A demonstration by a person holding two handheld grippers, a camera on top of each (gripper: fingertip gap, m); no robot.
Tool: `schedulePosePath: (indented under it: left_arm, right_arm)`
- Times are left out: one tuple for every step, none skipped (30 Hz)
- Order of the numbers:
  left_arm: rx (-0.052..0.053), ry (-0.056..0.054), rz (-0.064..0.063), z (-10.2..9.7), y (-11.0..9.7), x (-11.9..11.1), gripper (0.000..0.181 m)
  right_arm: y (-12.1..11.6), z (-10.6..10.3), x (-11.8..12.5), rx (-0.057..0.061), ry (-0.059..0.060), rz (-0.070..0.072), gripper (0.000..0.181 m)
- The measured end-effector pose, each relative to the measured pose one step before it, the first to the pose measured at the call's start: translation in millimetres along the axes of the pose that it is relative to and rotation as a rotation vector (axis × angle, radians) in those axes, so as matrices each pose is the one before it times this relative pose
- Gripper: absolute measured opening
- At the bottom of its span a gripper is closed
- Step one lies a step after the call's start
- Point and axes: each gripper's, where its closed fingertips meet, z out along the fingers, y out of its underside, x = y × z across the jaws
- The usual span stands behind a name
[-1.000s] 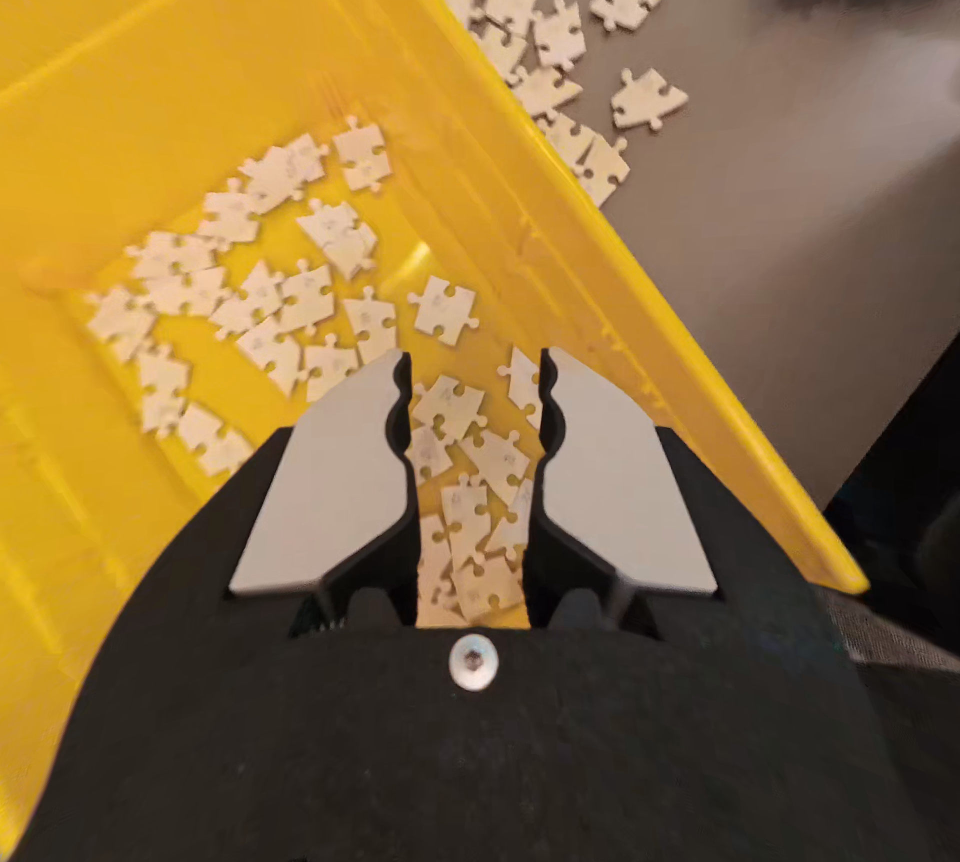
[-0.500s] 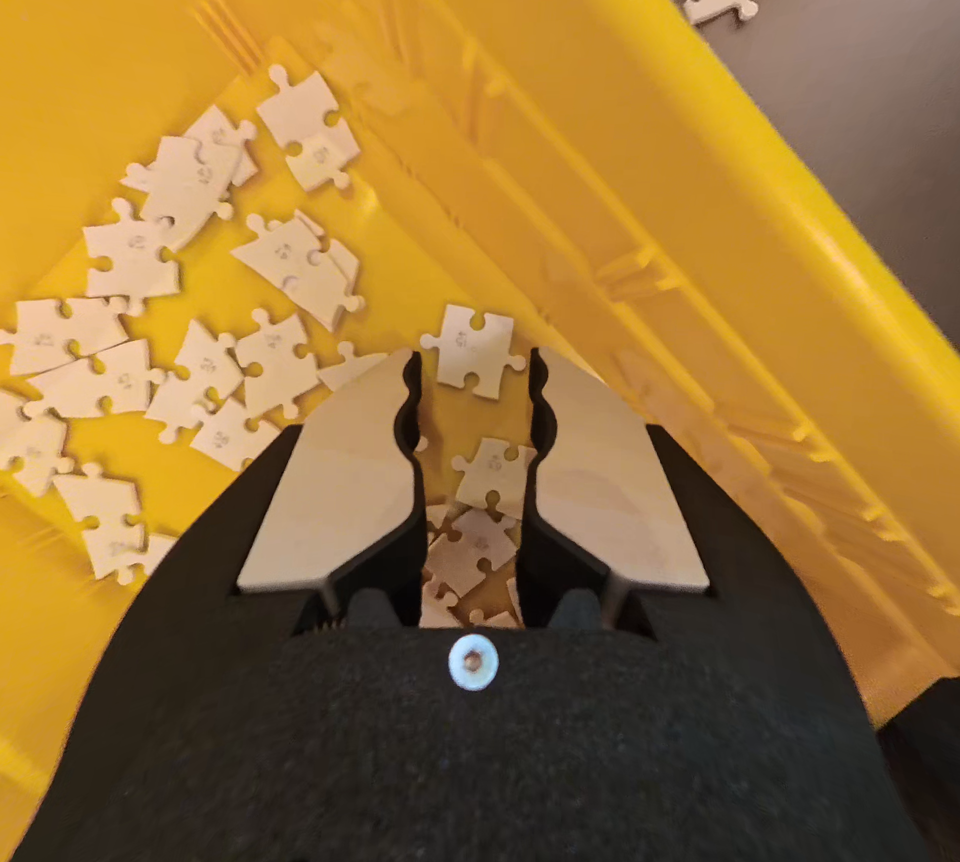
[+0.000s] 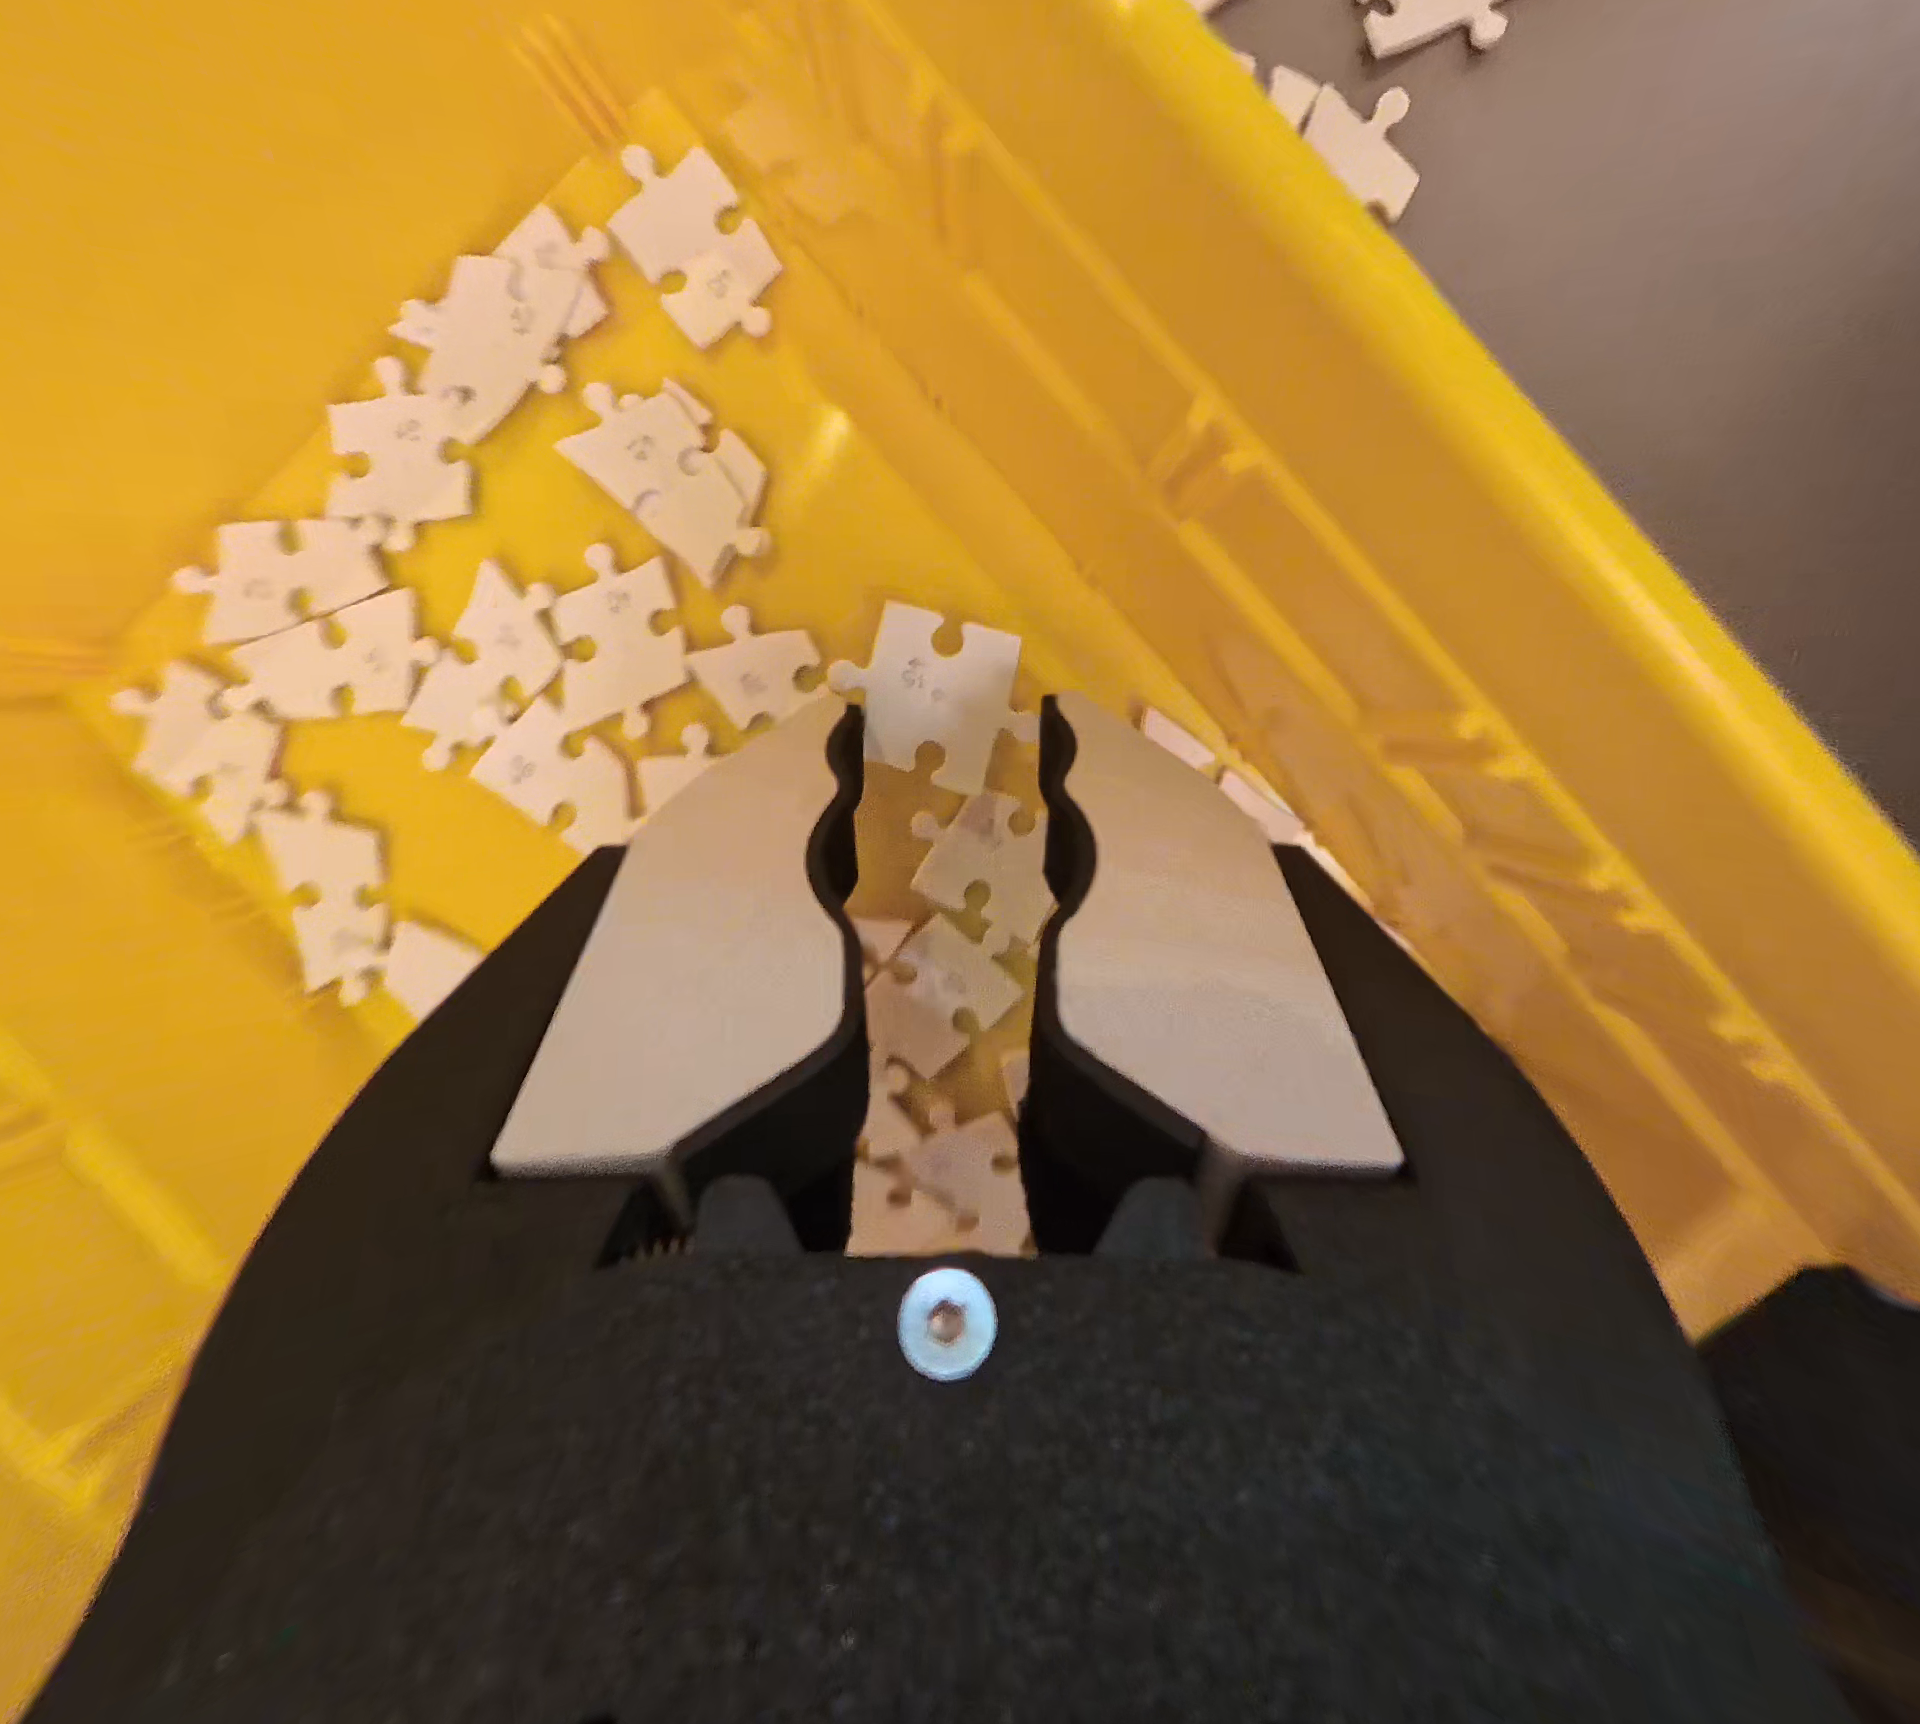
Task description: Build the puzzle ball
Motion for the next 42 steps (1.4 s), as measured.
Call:
schedulePosePath:
  left_arm:
    - [0.0149,-0.0179,-0.0109,-9.66,-1.71,-2.11,0.032]
    - [0.0239,-0.0171,-0.0103,-10.65,-3.96,-1.45,0.032]
    - [0.0277,-0.0153,-0.0051,-11.11,-5.51,-0.12,0.032]
    - [0.0316,-0.0154,0.0007,-11.18,-7.20,1.13,0.032]
    - [0.0366,-0.0107,0.0041,-10.82,-8.85,2.97,0.032]
    - [0.0372,-0.0002,0.0052,-9.77,-10.17,5.31,0.032]
    - [0.0347,0.0061,0.0069,-7.97,-10.80,7.16,0.032]
    - [0.0313,0.0054,0.0108,-6.04,-11.16,8.09,0.032]
    - [0.0278,0.0085,0.0133,-4.20,-11.08,9.18,0.032]
    - [0.0225,0.0138,0.0135,-2.55,-10.83,10.47,0.032]
    - [0.0184,0.0097,0.0147,-1.19,-10.50,10.32,0.032]
    - [0.0175,0.0049,0.0156,-0.01,-10.30,9.64,0.032]
    - [0.0184,0.0062,0.0133,1.43,-10.29,9.70,0.032]
    - [0.0199,0.0077,0.0096,3.00,-10.16,9.50,0.032]
    - [0.0190,0.0151,0.0061,4.94,-9.45,10.18,0.032]
    - [0.0168,0.0228,0.0010,6.74,-8.53,10.97,0.032]
    - [0.0144,0.0238,-0.0034,8.56,-7.63,10.76,0.032]
    - [0.0109,0.0239,-0.0069,10.22,-6.80,10.71,0.032]
    - [0.0043,0.0256,-0.0111,11.67,-5.32,10.74,0.032]
    - [0.0027,0.0252,-0.0137,12.66,-4.68,10.40,0.032]
    - [0.0112,0.0289,-0.0136,13.28,-5.33,10.80,0.032]
    - [0.0155,0.0329,-0.0113,13.59,-5.02,11.42,0.032]
    - [0.0126,0.0167,-0.0121,13.72,-4.04,8.36,0.032]
    - [0.0123,0.0020,-0.0176,13.32,-3.36,5.32,0.032]
    - [0.0123,0.0118,-0.0198,12.62,-2.48,6.00,0.032]
    - [0.0101,0.0058,-0.0208,12.07,-1.65,4.33,0.032]
    - [0.0080,-0.0139,-0.0220,11.41,-1.20,0.89,0.032]
    - [0.0036,-0.0121,-0.0216,10.55,-0.45,0.95,0.032]
    - [0.0009,-0.0082,-0.0215,9.69,-0.33,1.61,0.032]
    - [0.0031,-0.0255,-0.0239,8.10,-1.03,-0.53,0.032]
    - [0.0042,-0.0354,-0.0260,6.37,-1.37,-1.99,0.032]
    - [0.0063,-0.0166,-0.0228,5.13,-1.85,0.82,0.032]
    - [0.0132,-0.0166,-0.0187,3.70,-2.73,0.85,0.032]
    - [0.0138,-0.0413,-0.0235,2.57,-2.47,-3.11,0.032]
    - [0.0071,-0.0292,-0.0232,2.34,-1.62,-2.14,0.032]
    - [0.0090,-0.0038,-0.0176,2.17,-1.58,1.21,0.032]
    - [0.0118,-0.0089,-0.0194,1.63,-1.70,0.11,0.032]
    - [0.0101,-0.0091,-0.0220,1.24,-1.26,-0.52,0.032]
    - [0.0066,0.0058,-0.0212,1.46,-0.57,1.16,0.032]
    - [0.0042,0.0095,-0.0214,1.22,0.01,1.28,0.032]
    - [0.0071,0.0115,-0.0194,1.23,0.17,1.30,0.032]
    - [0.0034,0.0173,-0.0157,1.42,0.90,1.98,0.032]
  right_arm:
    - [-1.71,-0.62,-0.43,0.0006,-0.0030,-0.0071,0.015]
    - [-1.89,-0.42,-0.71,0.0011,-0.0050,-0.0082,0.015]
    - [-2.21,-0.19,-1.52,0.0018,-0.0105,-0.0076,0.015]
    - [-2.55,-0.16,-2.04,0.0038,-0.0130,-0.0086,0.015]
    - [-2.60,-0.17,-2.46,0.0028,-0.0142,-0.0101,0.015]
    - [-2.48,-0.11,-2.81,0.0008,-0.0153,-0.0115,0.015]
    - [-2.28,-0.19,-4.04,-0.0017,-0.0219,-0.0132,0.015]
    - [-2.20,-0.33,-4.38,-0.0034,-0.0228,-0.0144,0.015]
    - [-2.24,-0.38,-4.94,-0.0031,-0.0260,-0.0166,0.015]
    - [-2.44,-0.64,-4.96,-0.0033,-0.0245,-0.0165,0.015]
    - [-3.31,-0.78,-4.47,0.0032,-0.0203,-0.0202,0.015]
    - [-3.15,-0.53,-4.99,0.0035,-0.0249,-0.0191,0.015]
    - [-3.10,-0.42,-4.29,0.0026,-0.0213,-0.0170,0.015]
    - [-3.69,-0.40,-3.38,0.0077,-0.0153,-0.0184,0.015]
    - [-4.20,-0.66,-3.07,0.0134,-0.0120,-0.0197,0.015]
    - [-4.35,-0.60,-3.22,0.0181,-0.0123,-0.0187,0.015]
    - [-3.58,-0.36,-3.33,0.0173,-0.0144,-0.0143,0.015]
    - [-1.56,-0.28,-4.52,0.0089,-0.0233,-0.0077,0.015]
    - [-0.76,-0.45,-3.83,0.0076,-0.0171,-0.0058,0.015]
    - [-0.61,-0.75,-3.32,0.0145,-0.0112,-0.0082,0.015]
    - [0.69,-0.82,-4.70,0.0105,-0.0199,-0.0030,0.015]
    - [2.09,-0.79,-5.39,0.0041,-0.0232,0.0045,0.015]
    - [2.24,-1.13,-4.51,0.0054,-0.0145,0.0030,0.015]
    - [1.35,-1.22,-3.32,0.0086,-0.0025,-0.0037,0.015]
    - [0.13,-1.12,-3.56,0.0136,-0.0013,-0.0097,0.015]
    - [-0.58,-0.74,-3.41,0.0152,-0.0021,-0.0087,0.015]
    - [0.06,-0.12,-2.26,0.0110,0.0022,-0.0033,0.015]
    - [0.99,-0.04,-1.29,0.0012,0.0051,0.0023,0.015]
    - [0.23,-0.04,-0.57,0.0037,0.0075,0.0006,0.015]
    - [-0.41,-0.13,0.99,0.0095,0.0165,-0.0021,0.015]
    - [-0.13,-0.12,2.32,0.0064,0.0213,-0.0006,0.015]
    - [0.27,-0.29,4.02,0.0004,0.0313,0.0003,0.015]
    - [-0.20,-0.60,5.28,0.0014,0.0410,-0.0020,0.015]
    - [-1.39,-0.71,3.62,0.0076,0.0316,-0.0079,0.016]
    - [-1.93,-0.57,2.79,0.0079,0.0288,-0.0147,0.017]
    - [-2.13,-0.24,1.25,0.0066,0.0202,-0.0184,0.017]
    - [-1.97,0.18,-0.18,0.0058,0.0109,-0.0174,0.018]
    - [-1.18,0.84,-1.30,0.0028,0.0026,-0.0125,0.018]
    - [-0.07,1.26,-2.26,-0.0024,-0.0055,-0.0046,0.019]
    - [0.80,1.54,-2.82,-0.0077,-0.0099,0.0004,0.019]
    - [1.08,1.40,-2.55,-0.0074,-0.0076,-0.0023,0.019]
    - [0.68,1.33,-2.03,-0.0040,-0.0039,-0.0057,0.020]
